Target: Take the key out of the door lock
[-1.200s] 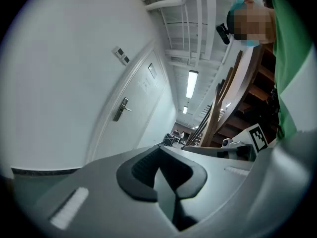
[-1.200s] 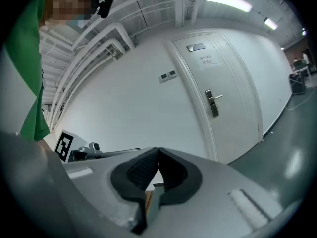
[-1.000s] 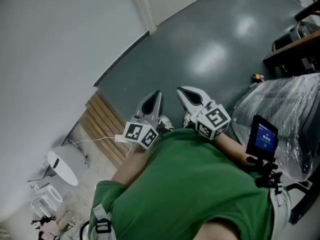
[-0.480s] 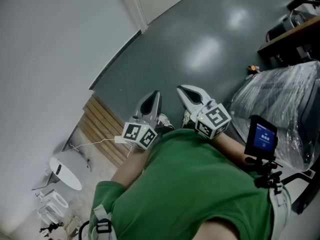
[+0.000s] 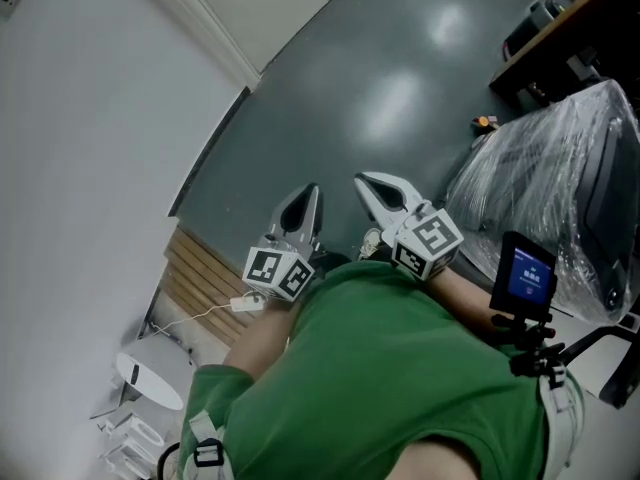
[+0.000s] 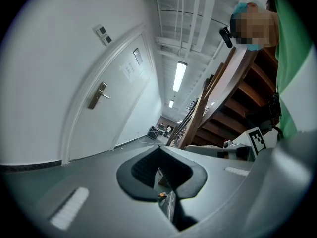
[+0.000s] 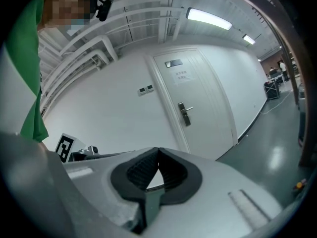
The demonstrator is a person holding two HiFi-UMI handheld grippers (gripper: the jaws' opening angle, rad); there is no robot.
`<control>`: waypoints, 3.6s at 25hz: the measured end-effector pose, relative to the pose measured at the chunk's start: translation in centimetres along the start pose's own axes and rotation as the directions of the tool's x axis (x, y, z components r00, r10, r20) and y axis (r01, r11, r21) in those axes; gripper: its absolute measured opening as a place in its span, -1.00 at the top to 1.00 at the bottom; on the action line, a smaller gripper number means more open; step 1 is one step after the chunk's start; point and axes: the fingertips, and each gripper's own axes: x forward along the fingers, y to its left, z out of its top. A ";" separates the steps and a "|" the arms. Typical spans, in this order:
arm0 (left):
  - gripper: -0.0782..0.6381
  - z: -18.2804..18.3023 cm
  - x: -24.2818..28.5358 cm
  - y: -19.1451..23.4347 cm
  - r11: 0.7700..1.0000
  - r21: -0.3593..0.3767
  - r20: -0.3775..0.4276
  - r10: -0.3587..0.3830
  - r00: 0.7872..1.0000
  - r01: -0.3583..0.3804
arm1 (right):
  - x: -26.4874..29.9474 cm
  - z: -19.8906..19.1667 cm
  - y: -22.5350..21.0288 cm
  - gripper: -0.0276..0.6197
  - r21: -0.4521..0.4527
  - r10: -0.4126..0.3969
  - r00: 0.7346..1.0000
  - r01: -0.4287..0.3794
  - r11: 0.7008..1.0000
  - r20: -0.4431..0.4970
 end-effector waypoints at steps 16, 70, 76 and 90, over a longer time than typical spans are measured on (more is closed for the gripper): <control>0.76 -3.2 15.6 -8.8 0.986 0.019 -0.099 -0.161 0.982 0.164 | -7.0 3.7 -15.5 0.91 0.084 -0.166 0.982 0.159 0.984 0.094; 0.76 8.3 57.2 2.1 0.983 0.057 -0.016 -0.172 0.985 0.173 | 12.2 23.3 -50.3 0.91 0.013 -0.186 0.972 0.186 0.983 0.145; 0.77 9.6 59.0 5.0 0.996 0.089 0.027 -0.019 0.999 0.016 | 16.2 24.1 -52.1 0.91 -0.001 -0.046 0.992 0.047 0.999 0.116; 0.77 11.7 58.4 11.8 0.971 0.083 0.092 0.216 0.972 -0.224 | 24.6 24.8 -51.4 0.91 -0.009 0.174 0.984 -0.173 0.985 0.031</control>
